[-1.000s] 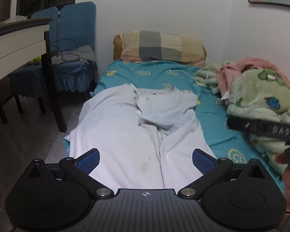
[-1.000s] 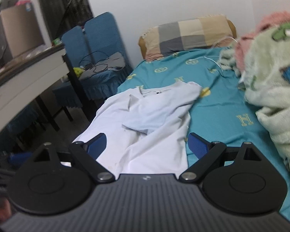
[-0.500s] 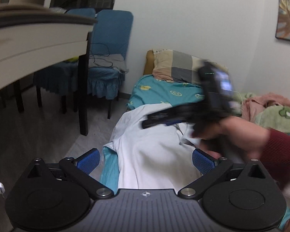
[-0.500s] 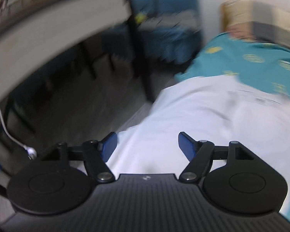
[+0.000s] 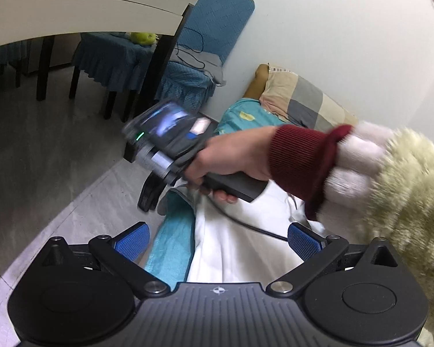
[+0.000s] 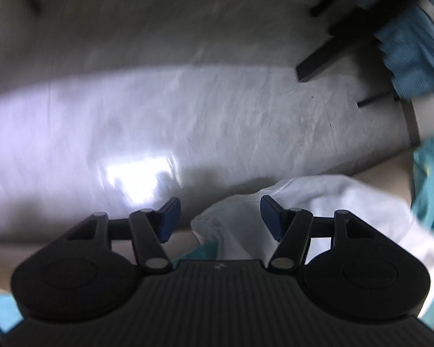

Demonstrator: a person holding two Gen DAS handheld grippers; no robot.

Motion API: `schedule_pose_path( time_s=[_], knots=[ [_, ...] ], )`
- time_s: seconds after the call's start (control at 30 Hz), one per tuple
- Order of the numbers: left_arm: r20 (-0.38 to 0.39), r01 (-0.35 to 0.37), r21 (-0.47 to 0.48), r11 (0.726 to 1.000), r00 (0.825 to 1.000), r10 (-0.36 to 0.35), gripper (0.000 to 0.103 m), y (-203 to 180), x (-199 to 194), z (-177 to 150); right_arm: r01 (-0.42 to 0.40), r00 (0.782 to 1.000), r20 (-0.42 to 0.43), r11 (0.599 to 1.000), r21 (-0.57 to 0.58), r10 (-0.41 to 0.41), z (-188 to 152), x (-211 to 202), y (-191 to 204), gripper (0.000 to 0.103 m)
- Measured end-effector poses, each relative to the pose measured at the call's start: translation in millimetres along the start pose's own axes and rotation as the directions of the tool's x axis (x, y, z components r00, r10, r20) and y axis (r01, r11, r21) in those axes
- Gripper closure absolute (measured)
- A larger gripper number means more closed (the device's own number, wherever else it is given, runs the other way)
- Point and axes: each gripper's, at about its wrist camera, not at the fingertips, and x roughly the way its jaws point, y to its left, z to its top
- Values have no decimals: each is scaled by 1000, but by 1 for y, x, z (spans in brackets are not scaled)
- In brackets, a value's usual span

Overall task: Fold clothes
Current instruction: 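Grasp the shirt hem with the right gripper and fold it toward the collar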

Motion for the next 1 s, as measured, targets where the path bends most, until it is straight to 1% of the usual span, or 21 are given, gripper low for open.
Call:
schedule_pose_path(
  time_s=[0.07, 0.13, 0.17, 0.2, 0.27, 0.33, 0.37, 0.43, 0.5, 0.53, 0.57, 0.63, 0.67, 0.73, 0.8, 0.83, 0.87, 0.9, 0.93, 0.97, 1.0],
  knots=[
    [-4, -3, 3, 1000, 1000, 3, 0, 1, 0, -3, 52, 995, -79, 991, -120, -62, 6, 15, 18, 40],
    [-6, -9, -2, 1000, 1000, 9, 0, 1, 3, -3, 87, 985, -131, 978, -188, -112, 8, 26, 30, 56],
    [-7, -13, -4, 1000, 1000, 13, 0, 2, 4, -3, 91, 983, -139, 979, -182, -117, 9, 30, 29, 73],
    [-4, -16, -8, 1000, 1000, 16, 0, 3, 3, -3, 104, 984, -126, 982, -155, -124, 8, 30, 25, 94],
    [8, -19, -12, 1000, 1000, 19, 0, 2, 6, -4, 138, 987, -71, 987, -77, -144, 7, 21, 14, 95],
    [17, -30, -13, 999, 999, 30, 0, 2, 7, -6, 140, 990, 12, 990, 31, -140, 4, 2, -3, 96],
    [21, -34, -13, 999, 999, 34, 0, 1, 7, -6, 142, 987, 63, 986, 89, -148, 1, -12, -12, 96],
    [30, -40, -11, 999, 999, 40, 0, 1, 8, -6, 144, 970, 163, 965, 219, -181, -11, -44, -33, 96],
    [43, -46, 1, 999, 998, 45, 0, -2, 7, -7, 124, 942, 249, 921, 369, -226, -32, -79, -54, 96],
    [49, -48, 11, 999, 998, 47, 0, -4, 6, -7, 103, 924, 288, 887, 451, -253, -47, -97, -65, 96],
    [53, -51, 19, 999, 997, 50, 0, -7, 5, -8, 74, 903, 323, 843, 533, -283, -66, -115, -75, 96],
    [66, -49, 33, 998, 997, 47, 0, -12, 4, -8, 15, 860, 367, 736, 677, -354, -113, -142, -91, 96],
    [70, -51, 44, 998, 996, 48, 0, -15, 4, -9, -18, 841, 376, 673, 739, -389, -140, -152, -97, 96],
    [75, -58, 66, 996, 996, 53, 0, -22, 4, -10, -84, 808, 370, 532, 843, -459, -200, -164, -103, 96],
    [73, -62, 78, 995, 996, 56, 0, -28, 8, -10, -142, 790, 328, 366, 920, -518, -263, -160, -101, 96],
    [72, -61, 81, 995, 996, 55, 0, -31, 9, -10, -176, 790, 302, 274, 945, -533, -296, -153, -98, 96],
    [71, -61, 86, 994, 996, 55, 0, -34, 10, -11, -205, 799, 274, 186, 961, -535, -326, -142, -95, 96],
    [70, -64, 95, 993, 996, 58, 0, -37, 12, -11, -224, 810, 248, 109, 968, -532, -354, -129, -89, 96],
    [69, -67, 105, 992, 996, 60, 0, -40, 15, -11, -239, 823, 231, 53, 970, -519, -376, -116, -82, 96],
    [68, -70, 114, 991, 996, 63, 0, -43, 17, -12, -251, 836, 222, 9, 968, -502, -395, -102, -75, 95],
    [64, -70, 124, 990, 996, 62, 0, -47, 19, -13, -271, 848, 226, -27, 962, -480, -411, -90, -69, 94]
  ],
)
